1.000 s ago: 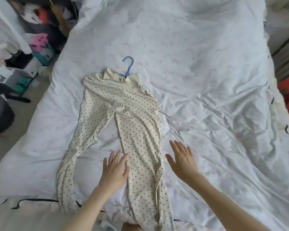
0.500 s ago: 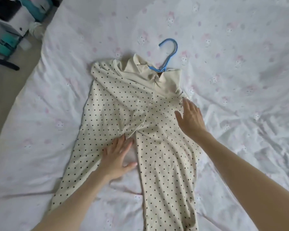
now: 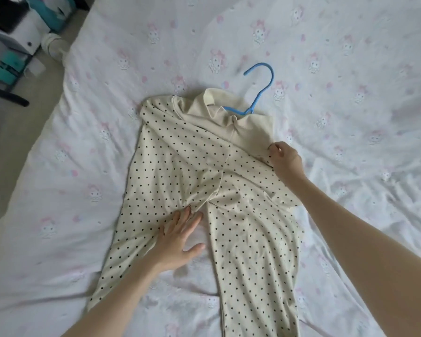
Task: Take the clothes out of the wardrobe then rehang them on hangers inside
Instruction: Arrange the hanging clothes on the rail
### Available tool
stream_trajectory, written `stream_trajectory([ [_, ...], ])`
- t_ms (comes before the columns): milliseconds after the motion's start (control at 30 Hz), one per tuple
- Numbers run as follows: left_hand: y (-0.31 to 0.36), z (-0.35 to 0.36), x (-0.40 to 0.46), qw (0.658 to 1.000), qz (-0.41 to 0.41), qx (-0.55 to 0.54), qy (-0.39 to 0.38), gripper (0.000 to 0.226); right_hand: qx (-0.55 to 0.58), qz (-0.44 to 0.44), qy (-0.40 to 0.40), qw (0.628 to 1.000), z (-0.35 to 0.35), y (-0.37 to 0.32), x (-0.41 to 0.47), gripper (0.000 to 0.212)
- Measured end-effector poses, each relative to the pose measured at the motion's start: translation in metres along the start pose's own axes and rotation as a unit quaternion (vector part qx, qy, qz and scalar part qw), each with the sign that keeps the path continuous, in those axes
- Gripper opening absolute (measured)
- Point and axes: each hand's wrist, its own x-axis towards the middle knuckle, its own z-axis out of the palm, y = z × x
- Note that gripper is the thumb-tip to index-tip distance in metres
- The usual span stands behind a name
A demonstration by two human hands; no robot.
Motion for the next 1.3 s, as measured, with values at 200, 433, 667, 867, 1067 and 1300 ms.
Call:
stream_trajectory([
  [200,0.009,-0.024,-0.014,0.998,0.011,-0.05,0.037,0.059,0.1,0.011,0.022,0.995,-0.033,-0.005,-0.063,0.017],
  [433,0.089,-0.077,-0.046,0.941,0.108,0.005,0.32,0.047,0.145,0.034,0.084,0.985,-0.098,0.036,-0.172,0.016],
  [667,0.22,-0.092,-0.065,0.905,0.233,0.082,0.347,0.056,0.179,0.066,0.193,0.963,-0.206,0.107,-0.302,0.015],
  [867,0.342,-0.048,-0.095,0.863,0.371,0.14,0.314,0.035,0.194,0.066,0.309,0.929,-0.288,0.161,-0.429,0.018],
  [1067,0.49,0.055,-0.171,0.8,0.531,0.114,0.255,0.066,0.261,0.105,0.469,0.837,-0.347,0.245,-0.6,0.013],
  [1300,0.641,0.19,-0.276,0.688,0.688,0.091,0.211,0.038,0.277,0.137,0.627,0.715,-0.381,0.327,-0.793,0.012],
])
